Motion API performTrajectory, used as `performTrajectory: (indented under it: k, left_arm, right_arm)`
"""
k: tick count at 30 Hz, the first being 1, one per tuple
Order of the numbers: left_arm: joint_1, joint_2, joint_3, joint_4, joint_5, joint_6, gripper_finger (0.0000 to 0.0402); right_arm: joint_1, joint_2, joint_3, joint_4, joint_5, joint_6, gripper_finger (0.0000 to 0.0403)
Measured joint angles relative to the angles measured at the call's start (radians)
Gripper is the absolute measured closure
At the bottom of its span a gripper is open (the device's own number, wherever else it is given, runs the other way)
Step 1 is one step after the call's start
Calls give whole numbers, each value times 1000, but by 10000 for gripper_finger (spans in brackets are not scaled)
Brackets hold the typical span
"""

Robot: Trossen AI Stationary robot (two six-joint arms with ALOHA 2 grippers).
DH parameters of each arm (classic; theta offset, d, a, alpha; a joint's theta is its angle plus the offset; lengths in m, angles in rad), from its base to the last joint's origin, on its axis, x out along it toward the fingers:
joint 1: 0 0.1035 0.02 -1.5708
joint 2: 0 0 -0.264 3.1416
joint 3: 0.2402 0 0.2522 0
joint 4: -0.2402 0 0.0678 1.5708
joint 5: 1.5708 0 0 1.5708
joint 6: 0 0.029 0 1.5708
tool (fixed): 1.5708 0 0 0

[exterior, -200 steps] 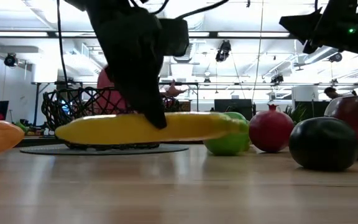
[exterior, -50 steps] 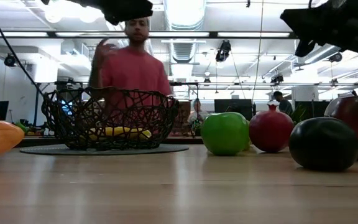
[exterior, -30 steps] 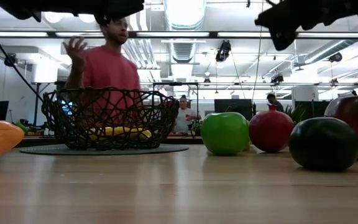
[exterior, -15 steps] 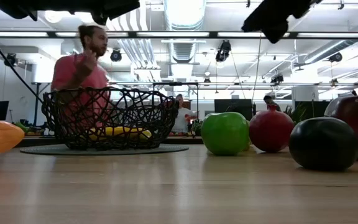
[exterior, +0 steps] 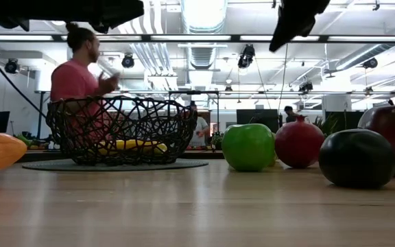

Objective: Build produce basket
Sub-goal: Put the green apple into the basket

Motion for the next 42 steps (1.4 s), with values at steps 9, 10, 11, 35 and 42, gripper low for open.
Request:
performTrajectory:
  k: [9,10,11,35,42]
  left_arm:
    - [0,-76,-28,4,1,-8,220]
    - [-1,-79,-33,4,1,-8,220]
    - [-1,-84,-38,1,1,-8,220]
    - [0,-64,-42,32,24,-11,220]
    - [0,-58,-42,34,24,-11,220]
  right_arm:
    - [-55,97,6,-15,-3,-67,363]
    - [-54,109,6,-6,-6,-76,361]
    - [-54,120,6,9,-18,-91,357]
    - [-58,-40,-602,1024,-44,-341,226]
    - [-58,-7,-728,1185,29,-324,242]
